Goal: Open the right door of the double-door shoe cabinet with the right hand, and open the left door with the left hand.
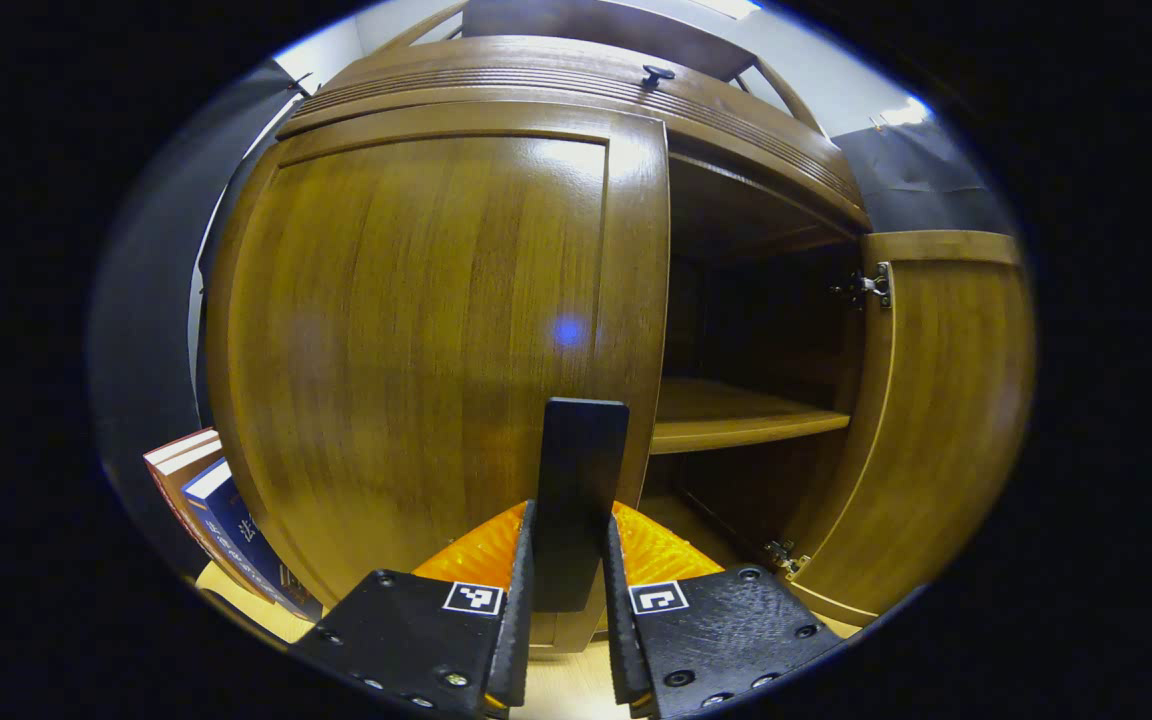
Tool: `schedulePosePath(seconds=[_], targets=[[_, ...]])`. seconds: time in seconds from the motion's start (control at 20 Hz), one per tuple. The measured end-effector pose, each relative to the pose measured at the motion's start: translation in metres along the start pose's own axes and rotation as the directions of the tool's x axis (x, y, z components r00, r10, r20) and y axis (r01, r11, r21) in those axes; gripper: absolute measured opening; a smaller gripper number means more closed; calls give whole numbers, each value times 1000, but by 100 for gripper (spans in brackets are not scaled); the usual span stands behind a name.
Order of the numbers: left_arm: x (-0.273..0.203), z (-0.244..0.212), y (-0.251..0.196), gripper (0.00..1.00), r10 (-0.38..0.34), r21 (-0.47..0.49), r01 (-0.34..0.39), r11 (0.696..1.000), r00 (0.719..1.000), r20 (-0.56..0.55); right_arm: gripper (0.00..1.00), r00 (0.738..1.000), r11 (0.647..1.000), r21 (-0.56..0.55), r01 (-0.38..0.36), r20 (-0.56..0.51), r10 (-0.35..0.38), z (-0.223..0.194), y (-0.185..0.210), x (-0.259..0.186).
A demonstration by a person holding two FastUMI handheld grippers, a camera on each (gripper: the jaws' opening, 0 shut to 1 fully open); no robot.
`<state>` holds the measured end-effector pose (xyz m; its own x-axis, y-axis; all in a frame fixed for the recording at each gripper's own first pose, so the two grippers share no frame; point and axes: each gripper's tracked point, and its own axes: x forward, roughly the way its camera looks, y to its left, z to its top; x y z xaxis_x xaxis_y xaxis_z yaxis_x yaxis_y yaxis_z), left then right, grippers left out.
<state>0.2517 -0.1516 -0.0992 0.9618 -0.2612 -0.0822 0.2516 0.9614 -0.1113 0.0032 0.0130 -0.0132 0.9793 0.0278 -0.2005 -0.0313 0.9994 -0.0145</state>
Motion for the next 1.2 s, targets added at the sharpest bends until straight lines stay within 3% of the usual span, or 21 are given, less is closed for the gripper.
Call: schedulePosePath(seconds=[0.6,0.95,1.2], targets=[[-83,-8,13,32,-97,20,97,995,995,-16,100,997,997,42,-59,-39,61,-22,14,-4],[-127,-11,34,32,-55,-45,55,997,998,-16,100,992,992,50,-118,-47,121,-26,35,-3],[-156,-11,51,32,-11,-23,11,1000,1000,-13,100,986,986,24,-163,-35,164,-23,54,-5]])
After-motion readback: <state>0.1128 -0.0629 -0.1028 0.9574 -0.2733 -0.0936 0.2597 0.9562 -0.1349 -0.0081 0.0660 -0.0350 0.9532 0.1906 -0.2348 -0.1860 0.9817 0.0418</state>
